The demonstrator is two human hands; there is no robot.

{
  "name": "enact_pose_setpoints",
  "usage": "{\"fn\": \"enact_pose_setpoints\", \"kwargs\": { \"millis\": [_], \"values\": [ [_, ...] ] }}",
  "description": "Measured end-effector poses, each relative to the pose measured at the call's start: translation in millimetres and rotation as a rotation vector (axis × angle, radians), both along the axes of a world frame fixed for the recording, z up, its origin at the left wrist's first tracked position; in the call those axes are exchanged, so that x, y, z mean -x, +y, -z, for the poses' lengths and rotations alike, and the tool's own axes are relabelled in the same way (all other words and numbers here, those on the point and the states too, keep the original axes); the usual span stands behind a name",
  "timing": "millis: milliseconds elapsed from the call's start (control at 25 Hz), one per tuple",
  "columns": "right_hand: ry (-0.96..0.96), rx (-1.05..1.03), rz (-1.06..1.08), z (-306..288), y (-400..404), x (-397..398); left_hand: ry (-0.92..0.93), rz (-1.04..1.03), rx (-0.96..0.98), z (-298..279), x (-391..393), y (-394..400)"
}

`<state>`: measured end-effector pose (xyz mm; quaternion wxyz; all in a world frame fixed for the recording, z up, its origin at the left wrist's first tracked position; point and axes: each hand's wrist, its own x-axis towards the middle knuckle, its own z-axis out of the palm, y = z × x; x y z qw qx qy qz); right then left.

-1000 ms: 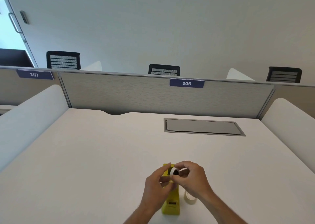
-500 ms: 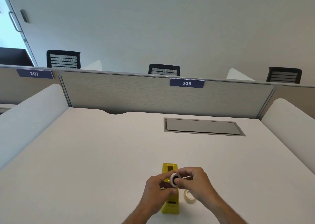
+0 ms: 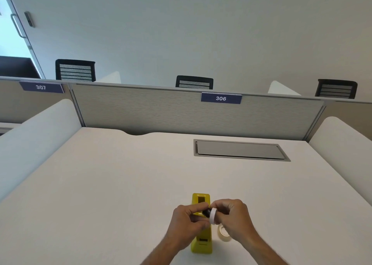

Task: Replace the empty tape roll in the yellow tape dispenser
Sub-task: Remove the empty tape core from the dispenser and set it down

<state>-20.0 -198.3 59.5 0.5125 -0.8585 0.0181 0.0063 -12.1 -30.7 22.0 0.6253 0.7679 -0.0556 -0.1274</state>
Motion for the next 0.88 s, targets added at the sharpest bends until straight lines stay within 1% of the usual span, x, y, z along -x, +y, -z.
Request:
{"fn": "enact_pose_setpoints", "kwargs": {
  "millis": [440,600,720,880],
  "values": [
    [0.097,-0.223,0.018,-2.2,-6.3,-1.1,-0.039,-0.047,-0.062,-5.9,-7.3,-1.0],
    [0.128,-0.289,0.105,6.1,-16.7,-12.7,-0.037,-0.127,-0.036,-6.3,-11.2,-0.4],
    [0.142,-0.203,0.235,21.1,-31.8,-24.1,-0.047,-0.154,-0.041,-4.6,-12.3,1.3],
    [0.207,0.08,0.266,39.6,-47.0,-33.6,-0.049,-0.15,-0.075,0.2,-12.5,1.9]
  ]
}}
